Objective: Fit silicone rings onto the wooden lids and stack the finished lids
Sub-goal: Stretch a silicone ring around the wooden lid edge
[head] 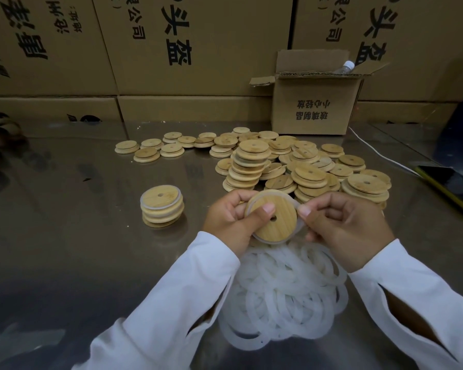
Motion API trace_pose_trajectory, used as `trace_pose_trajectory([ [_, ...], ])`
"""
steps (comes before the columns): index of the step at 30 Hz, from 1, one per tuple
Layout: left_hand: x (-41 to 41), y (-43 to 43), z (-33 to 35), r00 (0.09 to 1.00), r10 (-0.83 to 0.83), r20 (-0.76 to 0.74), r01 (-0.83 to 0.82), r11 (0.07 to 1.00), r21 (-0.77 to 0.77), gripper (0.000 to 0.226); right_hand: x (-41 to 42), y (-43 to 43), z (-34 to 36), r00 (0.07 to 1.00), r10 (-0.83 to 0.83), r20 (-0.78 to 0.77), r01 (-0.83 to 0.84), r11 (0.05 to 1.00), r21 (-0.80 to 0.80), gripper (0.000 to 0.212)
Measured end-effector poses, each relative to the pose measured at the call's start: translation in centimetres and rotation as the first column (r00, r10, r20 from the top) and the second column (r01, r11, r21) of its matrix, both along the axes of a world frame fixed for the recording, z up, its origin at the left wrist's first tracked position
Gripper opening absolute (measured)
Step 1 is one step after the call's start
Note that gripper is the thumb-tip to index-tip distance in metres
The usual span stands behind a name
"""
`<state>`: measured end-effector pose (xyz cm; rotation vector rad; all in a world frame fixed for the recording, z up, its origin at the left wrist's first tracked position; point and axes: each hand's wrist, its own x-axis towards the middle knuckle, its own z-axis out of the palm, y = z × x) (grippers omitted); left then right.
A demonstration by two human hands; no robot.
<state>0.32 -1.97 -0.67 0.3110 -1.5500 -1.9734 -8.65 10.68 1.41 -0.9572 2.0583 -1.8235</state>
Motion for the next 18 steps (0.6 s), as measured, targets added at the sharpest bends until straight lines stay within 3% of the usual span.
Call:
trace_pose_trajectory([
  [13,0.15,0.05,-0.17,0.999,-0.05,0.012,0.049,0.997,0.06,0.022,0.17,-0.01,-0.2,0.999,0.027,-0.032,-0.028,0.999,-0.041,0.012],
  [18,0.0,-0.14,-0.42,0.998,0.005,0.063,-0.006,1.0,0.014,0.011,0.14,-0.08,-0.41,0.999,0.045,-0.029,-0.046,0.998,-0.034,0.013],
])
